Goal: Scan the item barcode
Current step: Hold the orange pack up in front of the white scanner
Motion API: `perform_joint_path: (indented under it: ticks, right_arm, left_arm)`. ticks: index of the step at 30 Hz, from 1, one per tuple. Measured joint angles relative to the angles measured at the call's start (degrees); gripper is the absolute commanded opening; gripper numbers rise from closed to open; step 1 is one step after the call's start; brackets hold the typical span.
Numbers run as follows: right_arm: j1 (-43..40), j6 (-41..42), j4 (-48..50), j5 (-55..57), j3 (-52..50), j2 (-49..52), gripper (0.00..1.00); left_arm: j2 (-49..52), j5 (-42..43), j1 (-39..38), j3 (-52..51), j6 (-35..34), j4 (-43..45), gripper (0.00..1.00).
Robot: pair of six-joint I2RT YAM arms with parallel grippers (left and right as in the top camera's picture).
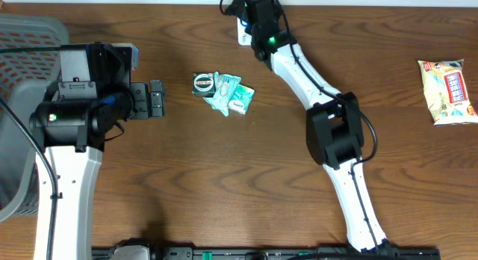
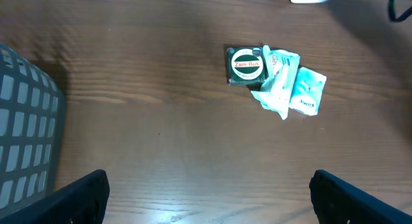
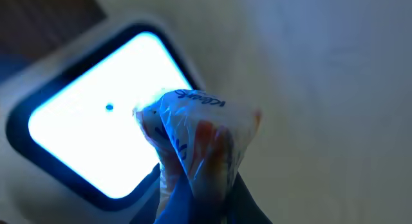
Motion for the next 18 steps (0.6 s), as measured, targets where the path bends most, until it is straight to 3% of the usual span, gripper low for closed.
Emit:
perform_joint_path:
  ticks: [18]
  right_arm:
    - [2.12, -2.29, 1.79, 0.7, 0.39, 0.07, 0.01]
  left_arm:
    - [0.0, -0.02, 0.0, 0.0, 0.0, 0.02, 0.98]
